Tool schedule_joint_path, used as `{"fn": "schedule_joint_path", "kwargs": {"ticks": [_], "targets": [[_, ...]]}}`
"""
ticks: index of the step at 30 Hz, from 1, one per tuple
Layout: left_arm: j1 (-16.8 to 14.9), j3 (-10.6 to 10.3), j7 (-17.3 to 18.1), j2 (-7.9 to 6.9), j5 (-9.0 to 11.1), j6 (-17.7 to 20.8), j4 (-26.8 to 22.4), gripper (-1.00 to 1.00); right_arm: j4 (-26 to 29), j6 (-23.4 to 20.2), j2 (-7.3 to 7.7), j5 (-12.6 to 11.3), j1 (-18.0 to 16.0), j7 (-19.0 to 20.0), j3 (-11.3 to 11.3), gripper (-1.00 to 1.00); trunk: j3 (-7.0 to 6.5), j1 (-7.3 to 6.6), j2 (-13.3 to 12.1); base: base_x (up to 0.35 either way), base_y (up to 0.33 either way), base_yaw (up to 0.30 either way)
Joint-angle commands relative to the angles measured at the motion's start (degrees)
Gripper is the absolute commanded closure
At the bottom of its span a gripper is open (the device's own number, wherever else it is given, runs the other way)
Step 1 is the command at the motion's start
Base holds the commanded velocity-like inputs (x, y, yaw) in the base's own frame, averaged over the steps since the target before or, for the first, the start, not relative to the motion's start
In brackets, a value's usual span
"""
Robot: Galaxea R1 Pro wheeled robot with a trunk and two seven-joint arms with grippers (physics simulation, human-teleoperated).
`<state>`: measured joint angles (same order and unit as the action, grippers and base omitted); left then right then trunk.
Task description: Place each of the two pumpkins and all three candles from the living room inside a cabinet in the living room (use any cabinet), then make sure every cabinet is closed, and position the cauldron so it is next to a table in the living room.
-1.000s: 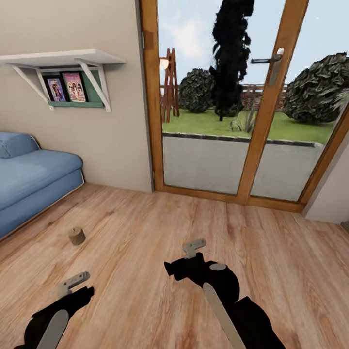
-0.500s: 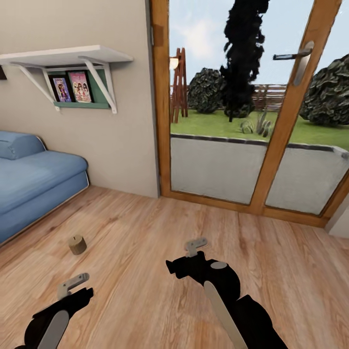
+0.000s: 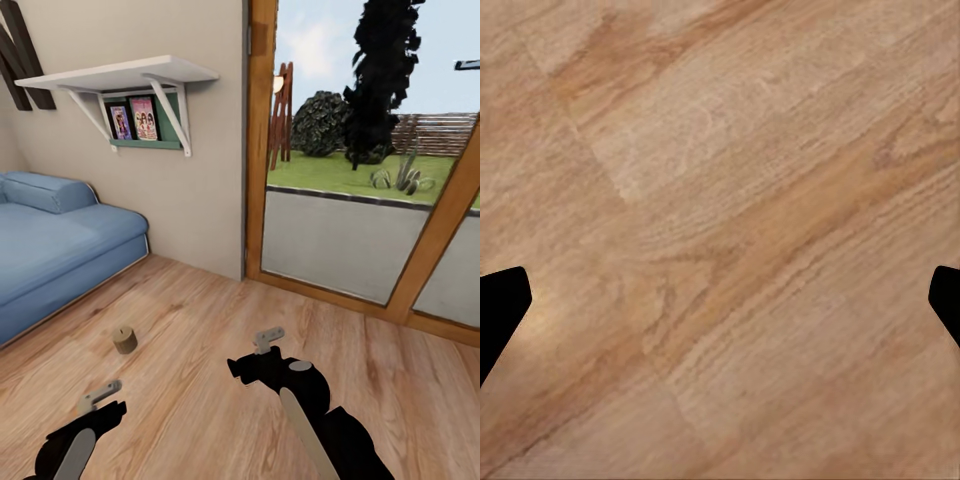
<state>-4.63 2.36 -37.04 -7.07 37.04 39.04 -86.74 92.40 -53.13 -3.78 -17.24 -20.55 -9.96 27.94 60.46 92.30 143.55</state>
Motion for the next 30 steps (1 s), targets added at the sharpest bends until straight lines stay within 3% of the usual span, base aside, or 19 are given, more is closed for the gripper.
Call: {"fn": "schedule_joint_path", "kwargs": {"ticks": [1,5,6,7,16,25,30], "targets": [[-0.1,0.0,-0.6,-0.01,0.6,0.1,0.3,-1.0,0.1,-0.2,0.0,-0.6,0.0,-0.6,0.1,-1.0,0.07,0.02,0.0,0.327,-0.129,0.284],[-1.0,-0.2,-0.5,-0.05,0.6,0.8,3.0,-1.0,0.1,0.1,0.0,-0.6,0.0,-0.5,0.4,-1.0,0.12,0.02,0.0,0.326,-0.146,0.264],[-3.7,-0.3,-0.5,-0.46,0.6,2.9,4.7,-1.0,0.1,0.3,0.0,-0.6,0.1,-0.5,0.5,-1.0,0.12,0.02,0.0,0.326,-0.15,0.208],[-4.1,-0.3,-0.5,-0.52,0.6,3.4,5.2,-1.0,0.1,0.3,0.0,-0.6,0.1,-0.5,0.5,-1.0,0.13,0.02,0.0,0.326,-0.149,0.205],[-5.6,-0.3,-0.5,-1.14,0.5,5.1,7.1,-1.0,0.1,0.4,0.03,-0.6,0.1,-0.5,0.5,-1.0,0.13,0.02,0.0,0.327,-0.078,0.196],[-6.2,-0.8,0.6,-6.01,0.8,5.4,7.1,-1.0,0.1,0.4,0.05,-0.6,0.2,-0.5,0.5,-1.0,0.13,0.02,0.0,0.329,-0.009,0.188],[-6.3,-3.7,2.3,-6.77,0.6,4.9,7.4,-1.0,0.1,0.3,0.05,-0.6,0.3,-0.5,0.6,-1.0,0.13,0.02,0.0,0.33,-0.001,0.14]]}}
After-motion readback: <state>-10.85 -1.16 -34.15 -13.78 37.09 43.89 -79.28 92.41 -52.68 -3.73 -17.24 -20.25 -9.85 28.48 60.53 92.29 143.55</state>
